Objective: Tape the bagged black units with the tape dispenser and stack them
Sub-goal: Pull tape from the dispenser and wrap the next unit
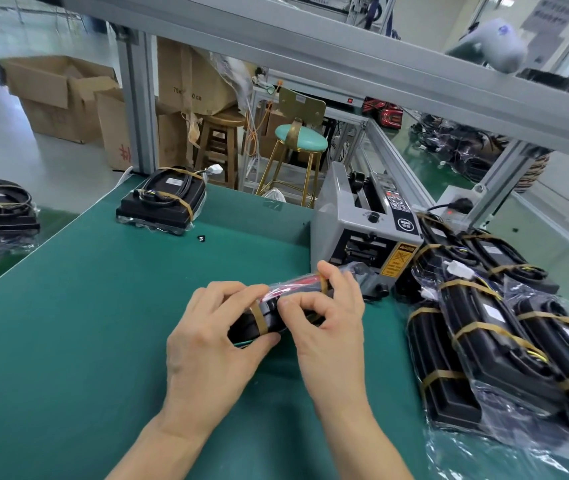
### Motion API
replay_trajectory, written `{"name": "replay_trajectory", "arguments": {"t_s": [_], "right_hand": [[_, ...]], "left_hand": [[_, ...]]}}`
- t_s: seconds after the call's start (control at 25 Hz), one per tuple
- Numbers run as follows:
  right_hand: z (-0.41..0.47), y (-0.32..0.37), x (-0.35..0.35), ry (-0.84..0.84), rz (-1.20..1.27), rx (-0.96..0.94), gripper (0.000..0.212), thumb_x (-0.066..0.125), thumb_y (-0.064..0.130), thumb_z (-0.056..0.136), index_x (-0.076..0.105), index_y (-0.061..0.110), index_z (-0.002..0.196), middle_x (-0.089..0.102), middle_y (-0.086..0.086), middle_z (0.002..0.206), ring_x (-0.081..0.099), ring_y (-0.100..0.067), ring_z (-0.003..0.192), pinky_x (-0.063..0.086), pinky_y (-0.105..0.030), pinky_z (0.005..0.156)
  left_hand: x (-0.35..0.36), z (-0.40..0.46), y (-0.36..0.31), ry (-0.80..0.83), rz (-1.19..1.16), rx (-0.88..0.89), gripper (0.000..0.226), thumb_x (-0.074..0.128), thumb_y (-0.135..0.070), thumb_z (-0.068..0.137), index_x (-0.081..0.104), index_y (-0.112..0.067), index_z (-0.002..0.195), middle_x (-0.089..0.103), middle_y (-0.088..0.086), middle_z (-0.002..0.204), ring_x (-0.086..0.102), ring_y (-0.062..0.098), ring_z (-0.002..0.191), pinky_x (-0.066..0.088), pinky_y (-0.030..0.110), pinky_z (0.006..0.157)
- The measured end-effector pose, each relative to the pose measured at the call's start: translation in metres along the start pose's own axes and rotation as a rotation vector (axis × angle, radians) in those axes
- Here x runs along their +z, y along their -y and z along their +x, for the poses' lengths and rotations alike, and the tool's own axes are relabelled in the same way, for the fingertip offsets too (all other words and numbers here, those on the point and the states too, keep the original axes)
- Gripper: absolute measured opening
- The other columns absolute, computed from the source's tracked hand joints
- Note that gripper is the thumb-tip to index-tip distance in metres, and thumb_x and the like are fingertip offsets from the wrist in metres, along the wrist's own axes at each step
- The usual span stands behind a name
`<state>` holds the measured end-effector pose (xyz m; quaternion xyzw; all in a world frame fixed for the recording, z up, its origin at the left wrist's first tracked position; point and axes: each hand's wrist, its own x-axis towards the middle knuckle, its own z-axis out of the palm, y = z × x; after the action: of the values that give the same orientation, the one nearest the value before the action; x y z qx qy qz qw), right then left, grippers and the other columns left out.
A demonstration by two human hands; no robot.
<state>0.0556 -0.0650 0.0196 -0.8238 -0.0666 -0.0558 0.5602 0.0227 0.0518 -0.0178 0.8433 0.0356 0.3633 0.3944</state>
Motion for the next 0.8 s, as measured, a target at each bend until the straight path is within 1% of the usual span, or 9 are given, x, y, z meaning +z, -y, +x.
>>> {"name": "replay_trajectory", "arguments": {"t_s": [0.12, 0.32, 0.44, 0.6, 0.68, 0.8], "right_hand": [[-0.0012, -0.0006, 0.0023, -0.042, -0.018, -0.025, 0.023, 0.069, 0.020, 0.081, 0.066, 0.025, 0.058, 0.043, 0.019, 0.140, 0.012, 0.010, 0.138, 0.009, -0.042, 0.118], [-0.0046, -0.0031, 0.0074, -0.100, -0.032, -0.057, 0.023, 0.071, 0.016, 0.078, 0.064, 0.024, 0.057, 0.046, 0.020, 0.134, 0.020, 0.006, 0.137, 0.012, -0.043, 0.118], [-0.0059, -0.0049, 0.0076, -0.108, 0.002, -0.061, 0.025, 0.071, 0.016, 0.078, 0.064, 0.026, 0.057, 0.046, 0.024, 0.131, 0.024, 0.004, 0.137, 0.015, -0.044, 0.117], [-0.0037, -0.0056, 0.0025, -0.081, 0.094, -0.043, 0.019, 0.072, 0.017, 0.079, 0.068, 0.030, 0.066, 0.045, 0.033, 0.124, 0.027, 0.005, 0.134, 0.019, -0.043, 0.116], [-0.0028, -0.0053, 0.0033, -0.085, 0.073, -0.048, 0.021, 0.071, 0.017, 0.079, 0.067, 0.025, 0.060, 0.046, 0.029, 0.124, 0.026, 0.006, 0.133, 0.019, -0.042, 0.115], [-0.0037, -0.0053, 0.0065, -0.105, 0.044, -0.057, 0.024, 0.072, 0.016, 0.079, 0.065, 0.024, 0.057, 0.048, 0.023, 0.125, 0.026, 0.004, 0.133, 0.020, -0.042, 0.115]], "left_hand": [[0.0009, -0.0005, 0.0003, 0.000, -0.002, 0.003, 0.060, 0.092, -0.011, 0.051, 0.071, -0.024, 0.105, 0.059, -0.010, 0.095, 0.057, 0.016, 0.086, 0.044, 0.027, 0.074], [0.0022, 0.0003, 0.0015, -0.013, 0.016, 0.006, 0.057, 0.091, -0.013, 0.052, 0.072, -0.023, 0.104, 0.060, -0.010, 0.096, 0.058, 0.017, 0.087, 0.045, 0.028, 0.074], [0.0027, 0.0007, 0.0025, -0.009, 0.018, 0.008, 0.057, 0.091, -0.014, 0.052, 0.072, -0.023, 0.105, 0.060, -0.010, 0.096, 0.058, 0.016, 0.088, 0.045, 0.028, 0.074], [0.0024, -0.0007, 0.0028, -0.003, 0.019, 0.007, 0.059, 0.092, -0.013, 0.051, 0.071, -0.023, 0.105, 0.059, -0.010, 0.097, 0.057, 0.016, 0.088, 0.045, 0.029, 0.075], [0.0022, -0.0006, 0.0019, -0.004, 0.011, 0.003, 0.059, 0.092, -0.013, 0.051, 0.071, -0.023, 0.105, 0.059, -0.010, 0.096, 0.057, 0.016, 0.088, 0.045, 0.029, 0.074], [0.0016, -0.0007, -0.0002, -0.009, 0.002, 0.009, 0.054, 0.091, -0.017, 0.054, 0.072, -0.022, 0.104, 0.060, -0.009, 0.096, 0.057, 0.016, 0.088, 0.045, 0.028, 0.074]]}}
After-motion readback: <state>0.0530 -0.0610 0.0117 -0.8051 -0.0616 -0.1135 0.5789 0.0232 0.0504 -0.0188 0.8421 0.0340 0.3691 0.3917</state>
